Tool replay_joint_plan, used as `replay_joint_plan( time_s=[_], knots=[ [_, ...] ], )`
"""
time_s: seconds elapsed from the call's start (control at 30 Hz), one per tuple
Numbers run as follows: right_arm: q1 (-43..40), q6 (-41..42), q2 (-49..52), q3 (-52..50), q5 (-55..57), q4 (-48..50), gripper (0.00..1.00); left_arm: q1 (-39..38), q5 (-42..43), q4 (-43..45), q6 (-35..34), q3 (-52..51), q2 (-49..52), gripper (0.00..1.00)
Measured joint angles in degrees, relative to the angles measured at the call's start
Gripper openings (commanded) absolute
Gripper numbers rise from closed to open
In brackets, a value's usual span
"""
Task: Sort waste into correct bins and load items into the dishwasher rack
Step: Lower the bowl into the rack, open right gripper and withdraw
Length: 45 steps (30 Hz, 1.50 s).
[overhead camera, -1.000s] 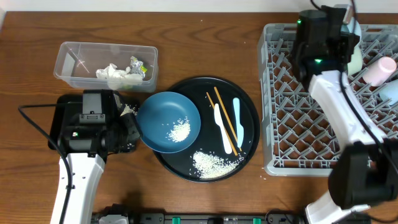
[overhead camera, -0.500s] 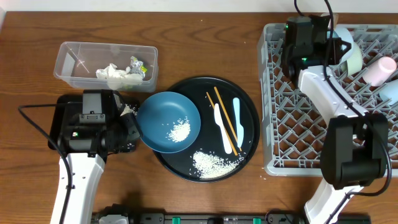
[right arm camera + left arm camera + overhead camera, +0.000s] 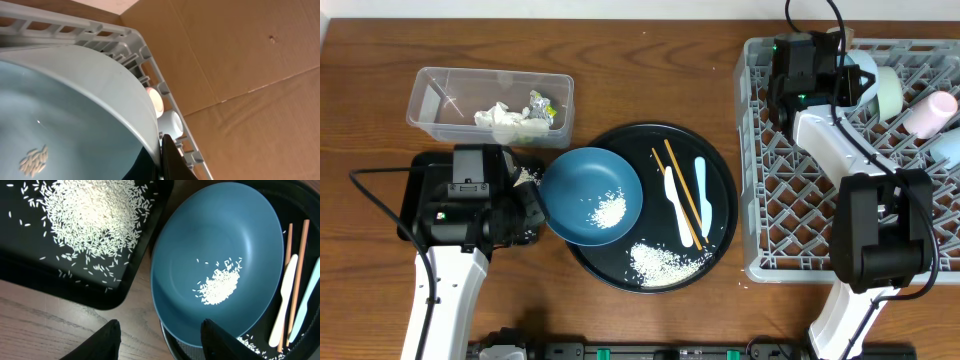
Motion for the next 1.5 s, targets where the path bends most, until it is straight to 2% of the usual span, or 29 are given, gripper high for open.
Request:
replay_joint_plan(
  time_s=[0.93,1.13,1.33,1.5],
  knots=[
    [4.3,3.4,0.0,0.0,-4.2,-0.8,0.01,0.0,0.0,-0.2,0.0,0.0,0.0,0.54],
    [6.1,5.4,0.1,0.0,-6.3,-4.2,0.11,0.0,0.0,-0.2,0.0,0.0,0.0,0.54],
    [9.7,8.6,0.1,0.0,-8.5,-7.7,0.13,0.0,0.0,-0.2,0.0,0.0,0.0,0.54],
    [12.0,11.0,0.1,0.0,-9.9,-10.4,0.25,0.0,0.0,-0.2,0.0,0.0,0.0,0.53]
  ],
)
